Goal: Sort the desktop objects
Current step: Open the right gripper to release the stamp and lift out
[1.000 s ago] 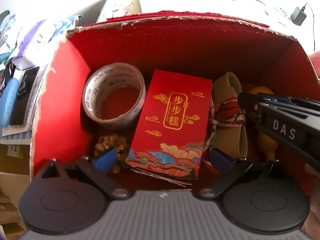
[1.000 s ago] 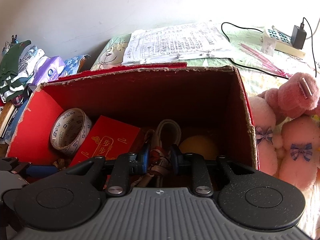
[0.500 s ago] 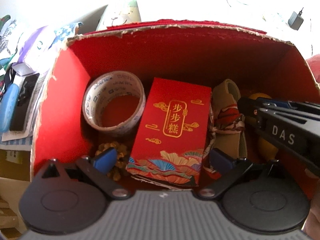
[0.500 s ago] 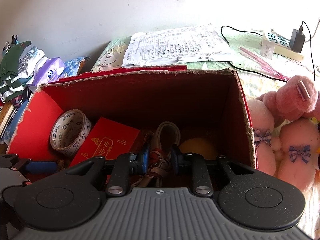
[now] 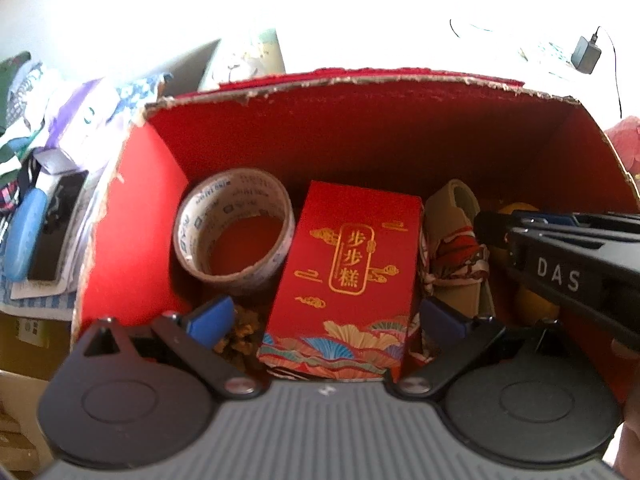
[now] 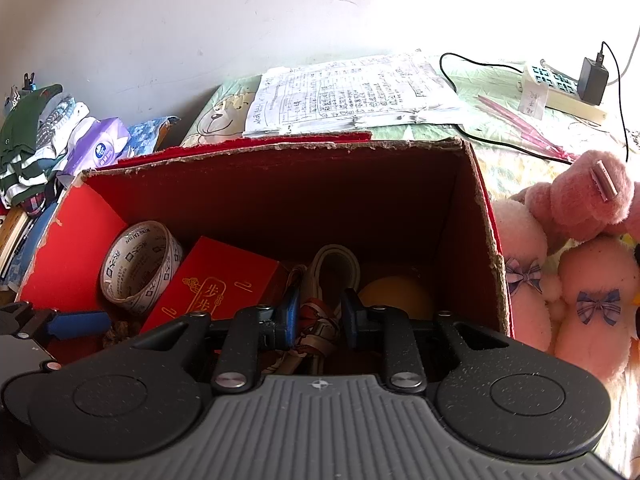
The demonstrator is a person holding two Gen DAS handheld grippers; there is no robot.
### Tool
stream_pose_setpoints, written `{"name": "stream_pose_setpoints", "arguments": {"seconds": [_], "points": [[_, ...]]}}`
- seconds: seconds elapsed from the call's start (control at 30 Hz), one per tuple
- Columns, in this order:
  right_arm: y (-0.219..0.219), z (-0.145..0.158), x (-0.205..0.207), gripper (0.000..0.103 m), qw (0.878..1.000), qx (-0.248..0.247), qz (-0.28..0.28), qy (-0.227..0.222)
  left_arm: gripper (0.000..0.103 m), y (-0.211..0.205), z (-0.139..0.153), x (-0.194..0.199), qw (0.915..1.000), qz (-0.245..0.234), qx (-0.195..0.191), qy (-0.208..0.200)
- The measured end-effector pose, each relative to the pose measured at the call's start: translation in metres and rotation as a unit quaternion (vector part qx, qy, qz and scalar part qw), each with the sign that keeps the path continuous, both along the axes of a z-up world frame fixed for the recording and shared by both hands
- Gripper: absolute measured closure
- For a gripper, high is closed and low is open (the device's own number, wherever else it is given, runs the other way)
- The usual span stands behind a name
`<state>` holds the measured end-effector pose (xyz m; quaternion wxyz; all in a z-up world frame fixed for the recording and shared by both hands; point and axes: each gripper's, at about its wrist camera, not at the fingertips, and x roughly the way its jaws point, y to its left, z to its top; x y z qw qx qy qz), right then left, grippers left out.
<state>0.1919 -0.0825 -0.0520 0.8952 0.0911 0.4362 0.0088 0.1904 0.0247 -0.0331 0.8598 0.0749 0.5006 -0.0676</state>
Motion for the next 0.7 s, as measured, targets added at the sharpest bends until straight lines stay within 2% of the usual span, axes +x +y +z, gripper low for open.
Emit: {"name": "stream_pose_setpoints", "arguments": {"seconds": [0.2, 0.4, 0.5, 0.7], "points": [[-0.002, -0.001, -0.001, 0.078, 1.0, 0.004, 0.0, 0.0, 0.003, -0.009, 0.004, -0.012, 0.9969, 0.014, 0.059, -0.051], [-0.002, -0.001, -0.001, 0.078, 1.0, 0.006, -0.001, -0.001, 0.003, 0.005, 0.008, -0.01, 0.9968, 0.055, 0.036, -0.046], [-0.001, -0.001, -0.001, 0.078, 1.0, 0.007, -0.001, -0.001, 0.003, 0.006, 0.009, -0.016, 0.9953, 0.061, 0.049, -0.057], [-0.001, 0.0, -0.001, 0.078, 1.0, 0.006, 0.001, 0.001, 0.003, 0.012, 0.009, -0.018, 0.9968, 0.05, 0.033, -0.054]]}}
